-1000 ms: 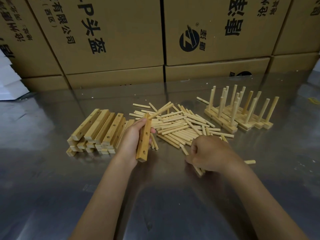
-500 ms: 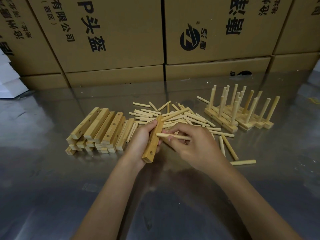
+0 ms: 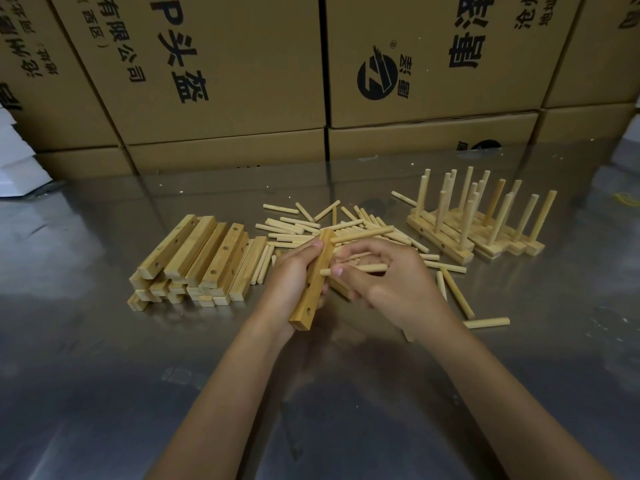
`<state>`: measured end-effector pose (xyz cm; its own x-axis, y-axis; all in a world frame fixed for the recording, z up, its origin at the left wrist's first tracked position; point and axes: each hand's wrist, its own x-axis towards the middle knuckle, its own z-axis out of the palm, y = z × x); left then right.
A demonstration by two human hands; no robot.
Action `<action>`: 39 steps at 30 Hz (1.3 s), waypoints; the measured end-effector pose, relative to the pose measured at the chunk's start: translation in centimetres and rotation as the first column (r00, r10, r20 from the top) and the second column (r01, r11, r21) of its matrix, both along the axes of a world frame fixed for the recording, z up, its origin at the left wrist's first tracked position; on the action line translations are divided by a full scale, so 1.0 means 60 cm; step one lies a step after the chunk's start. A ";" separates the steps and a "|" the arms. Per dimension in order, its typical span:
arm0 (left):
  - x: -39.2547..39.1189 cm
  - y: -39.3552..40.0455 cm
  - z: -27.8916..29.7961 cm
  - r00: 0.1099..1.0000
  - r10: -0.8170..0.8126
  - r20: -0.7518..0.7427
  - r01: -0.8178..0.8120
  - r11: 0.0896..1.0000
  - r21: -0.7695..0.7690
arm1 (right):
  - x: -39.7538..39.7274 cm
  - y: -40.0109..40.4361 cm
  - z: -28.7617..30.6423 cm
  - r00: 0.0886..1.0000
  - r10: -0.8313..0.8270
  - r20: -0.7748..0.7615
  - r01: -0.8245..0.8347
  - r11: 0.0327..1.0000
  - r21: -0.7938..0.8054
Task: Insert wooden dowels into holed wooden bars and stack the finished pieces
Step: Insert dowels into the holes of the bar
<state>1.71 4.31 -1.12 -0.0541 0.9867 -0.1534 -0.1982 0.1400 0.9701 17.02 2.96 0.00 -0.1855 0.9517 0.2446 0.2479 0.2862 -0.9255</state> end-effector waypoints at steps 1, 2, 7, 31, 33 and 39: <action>0.002 -0.001 0.001 1.000 -0.014 0.023 0.014 1.000 -0.010 | 0.000 -0.002 0.006 0.993 0.044 -0.106 -0.052 0.996 -0.078; 0.004 -0.002 0.002 0.998 -0.027 0.053 0.029 0.999 -0.027 | 0.002 -0.003 0.010 0.982 0.083 -0.170 -0.105 0.986 -0.126; -0.005 -0.004 0.008 0.976 -0.045 0.211 0.062 0.995 -0.074 | 0.031 0.007 0.024 0.992 0.089 -0.084 -0.105 0.971 -0.214; -0.022 0.000 0.011 0.948 0.060 0.312 -0.027 0.994 -0.109 | 0.005 -0.022 0.019 0.939 0.309 0.152 -0.315 0.949 0.017; -0.022 0.001 0.010 0.956 0.069 0.286 -0.038 0.993 -0.115 | 0.000 -0.024 0.019 0.947 0.303 0.103 -0.311 0.948 0.067; -0.022 0.003 0.006 0.967 0.096 0.235 -0.072 0.991 -0.110 | 0.006 -0.020 0.019 0.969 0.199 0.144 -0.223 0.958 0.179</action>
